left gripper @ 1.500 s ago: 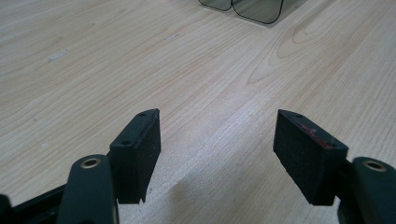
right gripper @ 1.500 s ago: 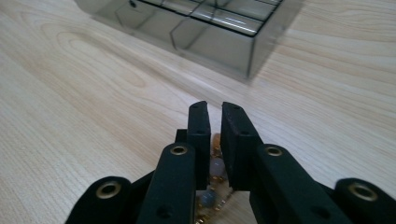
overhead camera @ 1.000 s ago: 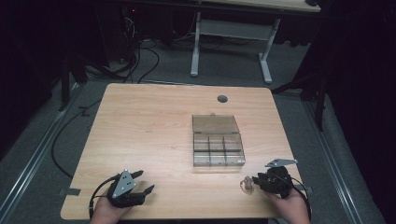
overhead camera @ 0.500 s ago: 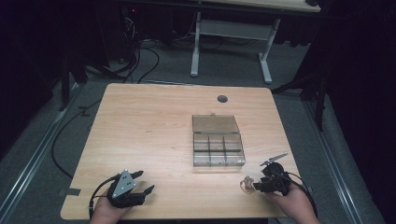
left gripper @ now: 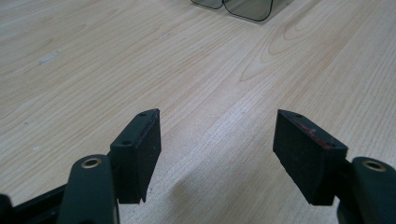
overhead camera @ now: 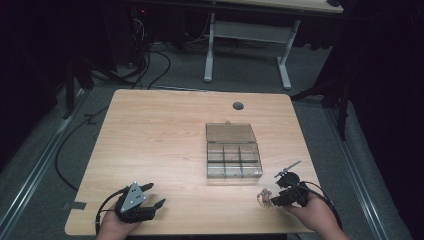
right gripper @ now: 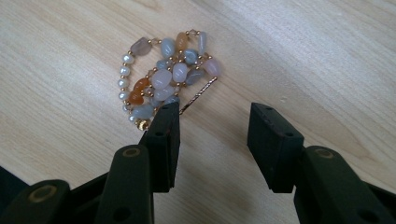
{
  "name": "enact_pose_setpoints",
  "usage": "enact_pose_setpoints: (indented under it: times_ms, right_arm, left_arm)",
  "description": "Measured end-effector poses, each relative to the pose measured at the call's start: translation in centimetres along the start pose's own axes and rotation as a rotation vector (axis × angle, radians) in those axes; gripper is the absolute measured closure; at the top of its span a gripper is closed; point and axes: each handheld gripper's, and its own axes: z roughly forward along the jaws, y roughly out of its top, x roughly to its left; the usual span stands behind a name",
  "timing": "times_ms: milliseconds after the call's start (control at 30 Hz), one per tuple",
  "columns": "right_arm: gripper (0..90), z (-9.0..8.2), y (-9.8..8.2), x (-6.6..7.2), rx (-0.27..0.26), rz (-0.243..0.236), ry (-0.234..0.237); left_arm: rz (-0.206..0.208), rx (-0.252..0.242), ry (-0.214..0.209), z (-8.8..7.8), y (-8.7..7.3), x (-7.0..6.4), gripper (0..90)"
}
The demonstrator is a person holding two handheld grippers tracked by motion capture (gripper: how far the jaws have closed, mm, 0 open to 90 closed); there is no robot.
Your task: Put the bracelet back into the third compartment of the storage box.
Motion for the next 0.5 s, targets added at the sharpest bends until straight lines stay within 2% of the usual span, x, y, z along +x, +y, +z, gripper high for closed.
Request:
enact_pose_setpoints:
  times_ms: [167,300,500]
  right_arm:
    - [52.6,-0.2,0.5,0.2,0.026,-0.003,0.006]
    - [50.5,-0.5,1.0,0.6,0.061,-0.026,-0.007]
    - [46.7,-0.8,1.6,1.1,0.078,-0.039,-0.002]
  left_arm:
    - [0.001,0.001,0.0,0.0,0.0,0.0,32.9]
    - [0.001,0.002,-0.001,0.0,0.0,0.0,32.9]
    - [0.003,0.001,0.001,0.0,0.0,0.0,33.0]
